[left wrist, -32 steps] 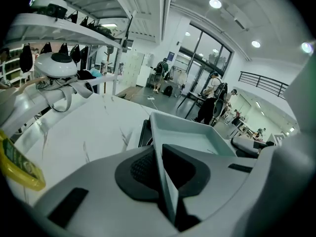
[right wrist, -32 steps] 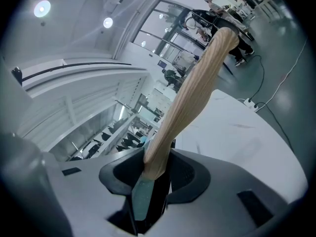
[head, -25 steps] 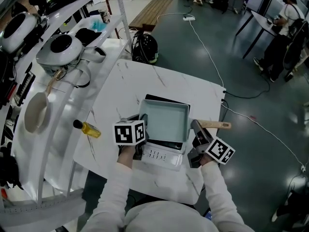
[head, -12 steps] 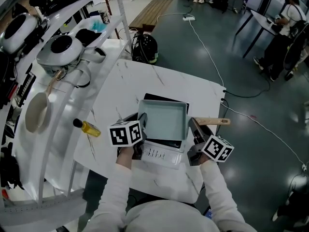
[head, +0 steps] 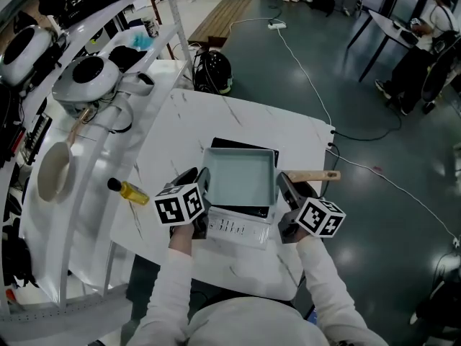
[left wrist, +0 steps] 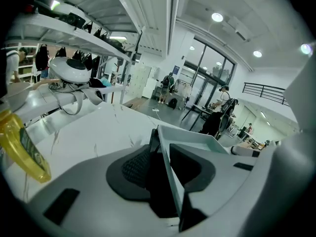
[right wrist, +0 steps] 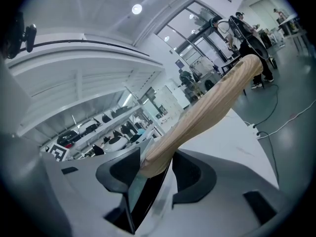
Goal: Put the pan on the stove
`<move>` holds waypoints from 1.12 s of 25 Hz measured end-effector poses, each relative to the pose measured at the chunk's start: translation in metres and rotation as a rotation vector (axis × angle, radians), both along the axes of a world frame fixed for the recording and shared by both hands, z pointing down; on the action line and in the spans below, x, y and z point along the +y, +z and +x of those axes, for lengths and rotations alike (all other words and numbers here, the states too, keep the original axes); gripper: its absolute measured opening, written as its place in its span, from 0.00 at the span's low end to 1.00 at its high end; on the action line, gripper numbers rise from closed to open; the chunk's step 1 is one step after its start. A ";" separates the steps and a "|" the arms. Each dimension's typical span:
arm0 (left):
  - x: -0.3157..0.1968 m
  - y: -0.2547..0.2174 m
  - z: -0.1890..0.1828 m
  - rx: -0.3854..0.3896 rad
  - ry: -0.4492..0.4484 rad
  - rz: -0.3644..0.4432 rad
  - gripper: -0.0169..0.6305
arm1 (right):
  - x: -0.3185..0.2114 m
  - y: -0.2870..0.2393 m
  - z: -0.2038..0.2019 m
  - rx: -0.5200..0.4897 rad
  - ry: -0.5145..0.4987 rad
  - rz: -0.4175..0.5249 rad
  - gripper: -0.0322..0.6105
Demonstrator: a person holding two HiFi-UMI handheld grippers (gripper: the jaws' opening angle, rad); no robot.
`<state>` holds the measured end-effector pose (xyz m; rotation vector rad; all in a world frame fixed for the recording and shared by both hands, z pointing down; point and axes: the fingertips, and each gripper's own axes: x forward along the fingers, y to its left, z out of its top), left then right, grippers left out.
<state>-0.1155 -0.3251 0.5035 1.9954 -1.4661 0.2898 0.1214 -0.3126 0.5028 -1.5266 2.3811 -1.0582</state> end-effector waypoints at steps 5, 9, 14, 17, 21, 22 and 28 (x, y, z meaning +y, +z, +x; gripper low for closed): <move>0.002 -0.015 -0.004 0.004 -0.017 0.053 0.22 | 0.003 -0.001 0.005 0.086 -0.005 0.015 0.43; 0.005 -0.023 -0.002 -0.022 -0.011 0.088 0.22 | 0.007 0.000 0.007 0.093 0.003 0.011 0.43; 0.008 -0.019 0.003 -0.049 0.011 0.081 0.22 | 0.013 0.004 0.012 0.072 0.011 0.003 0.44; 0.008 -0.017 0.003 -0.051 0.009 0.071 0.21 | 0.013 0.004 0.010 0.077 -0.002 0.005 0.44; 0.011 -0.016 0.006 -0.056 0.014 0.068 0.21 | 0.014 0.003 0.010 0.086 -0.008 0.004 0.44; 0.012 -0.016 0.007 -0.057 0.018 0.066 0.21 | 0.015 0.003 0.011 0.082 -0.005 0.002 0.44; 0.012 -0.012 0.012 -0.067 0.042 0.052 0.21 | 0.018 0.005 0.015 0.055 -0.003 -0.002 0.43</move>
